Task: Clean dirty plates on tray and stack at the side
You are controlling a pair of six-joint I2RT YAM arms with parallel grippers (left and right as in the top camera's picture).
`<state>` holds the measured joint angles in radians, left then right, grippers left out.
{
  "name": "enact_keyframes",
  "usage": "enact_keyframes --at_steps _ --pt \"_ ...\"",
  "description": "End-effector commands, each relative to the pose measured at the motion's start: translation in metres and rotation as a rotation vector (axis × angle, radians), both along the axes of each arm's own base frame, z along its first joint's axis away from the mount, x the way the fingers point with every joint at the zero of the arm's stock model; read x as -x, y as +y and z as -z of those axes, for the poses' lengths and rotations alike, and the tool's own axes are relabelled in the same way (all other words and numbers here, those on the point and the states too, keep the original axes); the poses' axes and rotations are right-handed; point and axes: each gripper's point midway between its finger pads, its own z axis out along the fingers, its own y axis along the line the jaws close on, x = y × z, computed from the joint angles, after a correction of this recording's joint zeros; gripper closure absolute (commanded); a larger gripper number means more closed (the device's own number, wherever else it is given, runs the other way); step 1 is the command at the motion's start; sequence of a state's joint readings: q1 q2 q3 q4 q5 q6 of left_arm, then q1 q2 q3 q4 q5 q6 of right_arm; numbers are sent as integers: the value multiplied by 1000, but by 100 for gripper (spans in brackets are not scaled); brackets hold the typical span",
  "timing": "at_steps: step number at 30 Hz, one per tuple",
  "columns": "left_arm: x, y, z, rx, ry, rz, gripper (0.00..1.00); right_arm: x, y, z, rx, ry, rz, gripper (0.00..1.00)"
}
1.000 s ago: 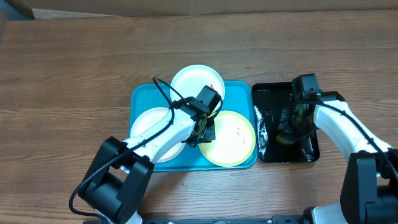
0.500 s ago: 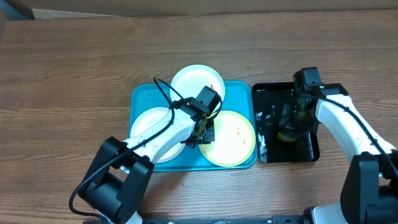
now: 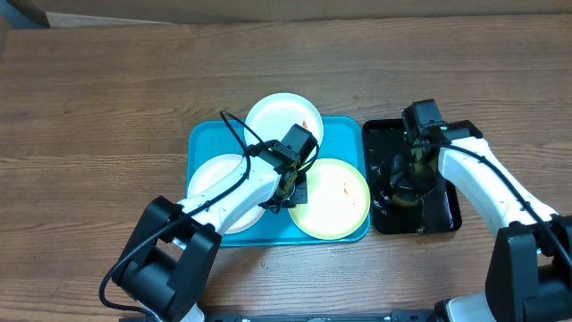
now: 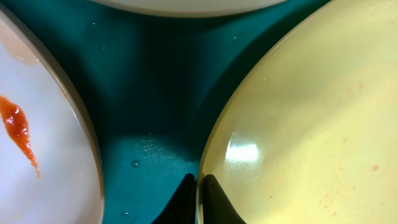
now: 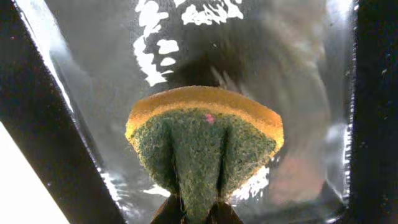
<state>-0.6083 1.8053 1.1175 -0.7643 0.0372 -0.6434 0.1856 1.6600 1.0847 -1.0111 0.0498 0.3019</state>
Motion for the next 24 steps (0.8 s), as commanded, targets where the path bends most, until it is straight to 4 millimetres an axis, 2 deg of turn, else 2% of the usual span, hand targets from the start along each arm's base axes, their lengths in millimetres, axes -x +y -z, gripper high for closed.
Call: enact_keyframes --at_steps 1,6,10,19,24 --pt "5 -2 7 -5 26 18 96 -13 -7 -9 81 -53 -2 96" --pt "5 8 4 -32 40 2 96 -15 -15 -12 132 -61 -1 96" --pt "0 17 -1 -82 24 -6 96 -17 -12 -11 113 -68 -3 96" --pt "0 17 -2 -84 20 2 96 -22 -12 -34 118 -81 -5 96" --pt "-1 16 -2 -83 19 2 96 -23 -9 -35 102 -80 -7 96"
